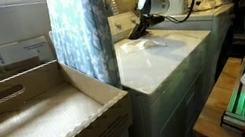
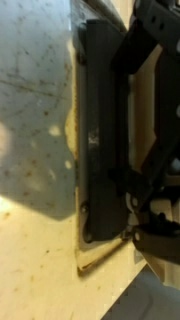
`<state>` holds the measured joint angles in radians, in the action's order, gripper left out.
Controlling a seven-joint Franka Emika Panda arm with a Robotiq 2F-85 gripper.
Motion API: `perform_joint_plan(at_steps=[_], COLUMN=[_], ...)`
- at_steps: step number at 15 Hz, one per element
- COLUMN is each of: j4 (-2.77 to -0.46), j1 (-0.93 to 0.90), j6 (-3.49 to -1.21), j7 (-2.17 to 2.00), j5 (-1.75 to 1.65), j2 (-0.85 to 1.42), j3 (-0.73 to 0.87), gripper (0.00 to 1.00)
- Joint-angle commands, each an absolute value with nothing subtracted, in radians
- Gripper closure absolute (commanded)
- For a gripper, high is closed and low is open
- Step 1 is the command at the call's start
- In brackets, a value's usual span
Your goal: Push the grey object into the detergent drawer of the washing machine on the left
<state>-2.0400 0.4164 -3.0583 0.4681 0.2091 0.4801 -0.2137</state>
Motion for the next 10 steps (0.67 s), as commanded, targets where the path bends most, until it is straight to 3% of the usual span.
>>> perform_joint_plan(at_steps=[1,10], j4=[-1.957,-1.974], j1=[0.465,0.437], j6=[-3.122,-3.047], j7=[0.494,0.449], j5=[0.227,0.211], j2=[0.566,0.51], j3=[-0.27,-0.236], gripper=[0.0,0.0])
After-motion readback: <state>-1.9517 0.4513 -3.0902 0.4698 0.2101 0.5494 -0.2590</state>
